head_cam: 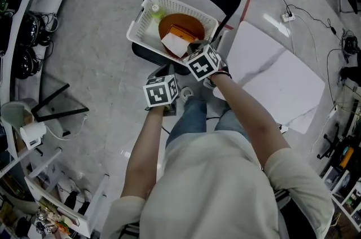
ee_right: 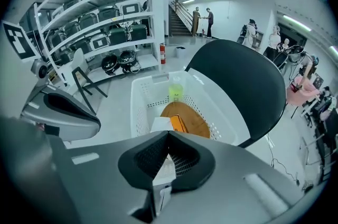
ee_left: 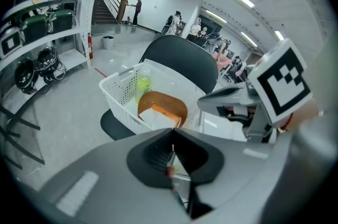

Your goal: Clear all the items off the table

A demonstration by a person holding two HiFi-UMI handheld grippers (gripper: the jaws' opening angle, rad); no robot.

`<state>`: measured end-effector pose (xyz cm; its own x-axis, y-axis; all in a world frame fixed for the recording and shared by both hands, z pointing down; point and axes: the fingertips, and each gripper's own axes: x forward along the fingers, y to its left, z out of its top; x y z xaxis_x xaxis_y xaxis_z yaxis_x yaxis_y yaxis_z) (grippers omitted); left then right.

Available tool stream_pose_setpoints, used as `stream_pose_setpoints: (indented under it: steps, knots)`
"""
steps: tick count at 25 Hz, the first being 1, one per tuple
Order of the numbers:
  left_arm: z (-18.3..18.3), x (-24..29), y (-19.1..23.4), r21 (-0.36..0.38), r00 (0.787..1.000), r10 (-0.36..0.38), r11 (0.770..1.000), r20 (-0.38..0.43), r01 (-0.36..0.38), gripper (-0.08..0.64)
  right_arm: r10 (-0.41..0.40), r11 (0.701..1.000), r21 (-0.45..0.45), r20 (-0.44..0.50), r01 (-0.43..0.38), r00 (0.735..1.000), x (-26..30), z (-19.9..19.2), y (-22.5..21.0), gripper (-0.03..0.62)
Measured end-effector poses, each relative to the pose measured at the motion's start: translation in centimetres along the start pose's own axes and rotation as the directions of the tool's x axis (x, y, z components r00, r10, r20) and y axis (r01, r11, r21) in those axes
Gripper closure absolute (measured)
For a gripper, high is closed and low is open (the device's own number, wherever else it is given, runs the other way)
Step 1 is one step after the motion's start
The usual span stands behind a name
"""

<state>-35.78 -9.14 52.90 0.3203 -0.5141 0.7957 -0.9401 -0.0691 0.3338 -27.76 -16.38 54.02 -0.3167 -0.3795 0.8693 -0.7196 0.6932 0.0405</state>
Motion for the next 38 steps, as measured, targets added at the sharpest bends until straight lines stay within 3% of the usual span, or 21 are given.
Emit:
stream_pose_setpoints:
  steps: [14,27,38]
  knots:
    - [-1.2,-1.1,-2.6,0.061,0.999,-0.034,0.998,-0.009,0.034,0.551,-0.033,0.997,0.075,0.062,0.028,0.998,-4.2,-1.9,-0.1,0.594]
    - [-2.2,-1.5,-8.5,0.129,0.996,-0.091,0.987,-0.008,0.091,0.551,-0.067,0.985,0.164,0.079,0.053,0.995,-8.8,-7.1,-2.1,0.594]
    - [-6.3,-3.0,-13.2,0.153,0.995,-0.103,0.983,0.018,0.099,0.551,-0.077,0.983,0.174,0.105,0.058,0.992,-12.8,-12.8,-1.9,0.594]
